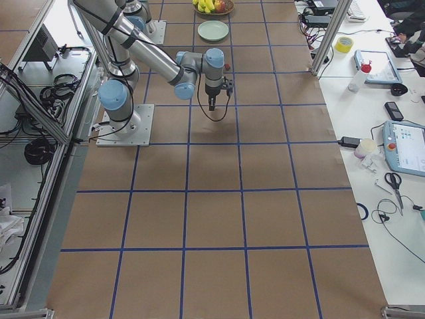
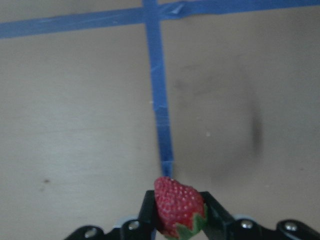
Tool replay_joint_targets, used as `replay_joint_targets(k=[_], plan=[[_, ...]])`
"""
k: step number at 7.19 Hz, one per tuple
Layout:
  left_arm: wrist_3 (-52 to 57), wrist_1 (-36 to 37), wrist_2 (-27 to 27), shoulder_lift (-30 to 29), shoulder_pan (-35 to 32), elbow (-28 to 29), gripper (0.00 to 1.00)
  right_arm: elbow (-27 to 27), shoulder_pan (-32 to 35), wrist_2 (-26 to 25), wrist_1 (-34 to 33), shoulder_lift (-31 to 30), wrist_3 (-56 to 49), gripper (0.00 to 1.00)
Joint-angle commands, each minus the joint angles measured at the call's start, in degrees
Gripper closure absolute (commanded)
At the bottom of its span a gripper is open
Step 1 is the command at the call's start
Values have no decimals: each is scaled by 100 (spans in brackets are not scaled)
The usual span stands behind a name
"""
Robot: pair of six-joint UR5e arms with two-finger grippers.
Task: Collect all strawberries into plate
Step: 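Carry it to the middle and lower it beside the others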
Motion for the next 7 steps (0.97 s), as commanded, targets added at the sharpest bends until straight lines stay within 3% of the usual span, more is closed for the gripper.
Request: replay_joint_targets(k=[1,3,7], plan=[[2,0,8,0,0,-1,0,-617,1274,117,51,389,2193,79],[2,0,8,0,0,8,0,-1205,2032,557,505,600,3831,79],[2,-9,17,0,0,-1,0,-2287,3097,996,411,1496,6040,79]])
